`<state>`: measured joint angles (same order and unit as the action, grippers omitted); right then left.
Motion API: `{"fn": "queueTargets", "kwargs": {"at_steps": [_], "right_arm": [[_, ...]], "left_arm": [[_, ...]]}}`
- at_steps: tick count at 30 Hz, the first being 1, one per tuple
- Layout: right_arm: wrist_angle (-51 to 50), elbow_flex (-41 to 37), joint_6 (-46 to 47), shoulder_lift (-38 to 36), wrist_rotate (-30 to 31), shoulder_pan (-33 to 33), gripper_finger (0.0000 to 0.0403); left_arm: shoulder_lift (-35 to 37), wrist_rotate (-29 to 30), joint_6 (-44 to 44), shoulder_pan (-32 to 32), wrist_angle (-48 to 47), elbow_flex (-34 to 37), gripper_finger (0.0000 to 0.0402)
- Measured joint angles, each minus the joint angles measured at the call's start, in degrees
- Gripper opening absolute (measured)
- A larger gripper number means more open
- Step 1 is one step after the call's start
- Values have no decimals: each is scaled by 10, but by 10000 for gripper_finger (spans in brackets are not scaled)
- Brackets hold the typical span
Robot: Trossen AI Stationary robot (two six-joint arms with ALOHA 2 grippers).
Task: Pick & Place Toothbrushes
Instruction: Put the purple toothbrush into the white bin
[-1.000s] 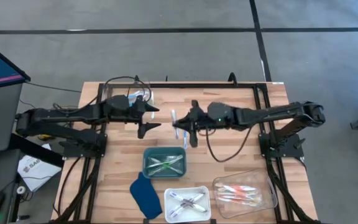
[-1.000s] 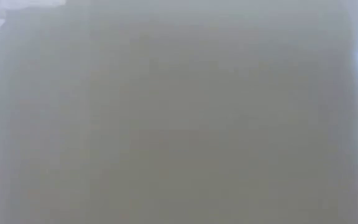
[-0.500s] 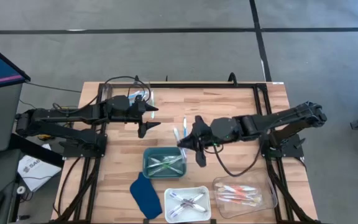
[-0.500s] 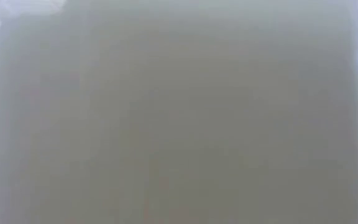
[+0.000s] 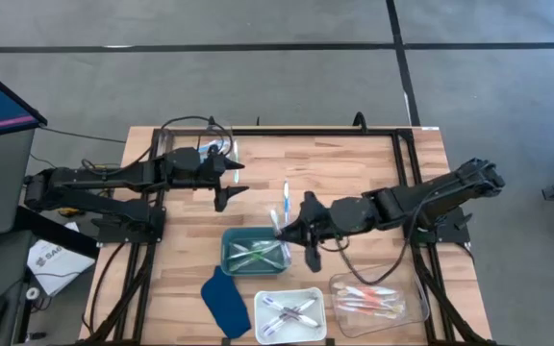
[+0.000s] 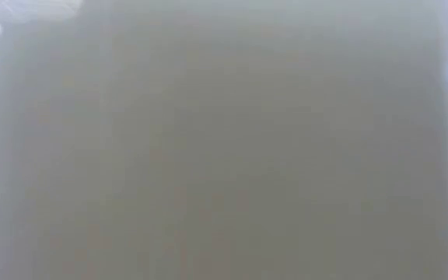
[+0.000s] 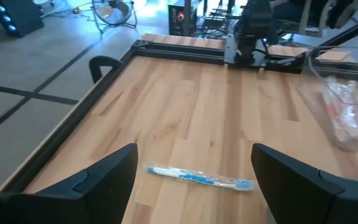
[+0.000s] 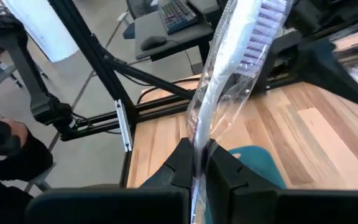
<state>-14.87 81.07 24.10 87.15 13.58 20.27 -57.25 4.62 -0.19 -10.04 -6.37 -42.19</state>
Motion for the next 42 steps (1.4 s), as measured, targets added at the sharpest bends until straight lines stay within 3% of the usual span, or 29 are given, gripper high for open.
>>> {"fn": "queueTargets", "kwargs": {"at_steps": [5, 14, 15, 19, 22, 30, 42], "right_arm": [[-115, 119, -6, 81, -2, 7, 11], [-507, 531, -23, 315, -17, 23, 11], [-527, 542, -18, 333, -23, 24, 11], [-497, 477, 7, 336, -121, 16, 12], [-523, 477, 19, 341, -121, 19, 12], [-465, 479, 17, 346, -131, 61, 12], [-439, 475, 83, 382, -120, 101, 12]], "left_arm": [[0, 16, 3, 0, -1, 0, 308], [9, 20, 22, 0, -74, 0, 308], [12, 20, 27, 0, -86, 0, 308], [30, 32, 30, 0, -143, 0, 308], [45, 36, 30, -1, -170, 0, 308], [72, 38, 11, -1, -188, 0, 303], [74, 29, -83, 4, -191, 41, 303]]}}
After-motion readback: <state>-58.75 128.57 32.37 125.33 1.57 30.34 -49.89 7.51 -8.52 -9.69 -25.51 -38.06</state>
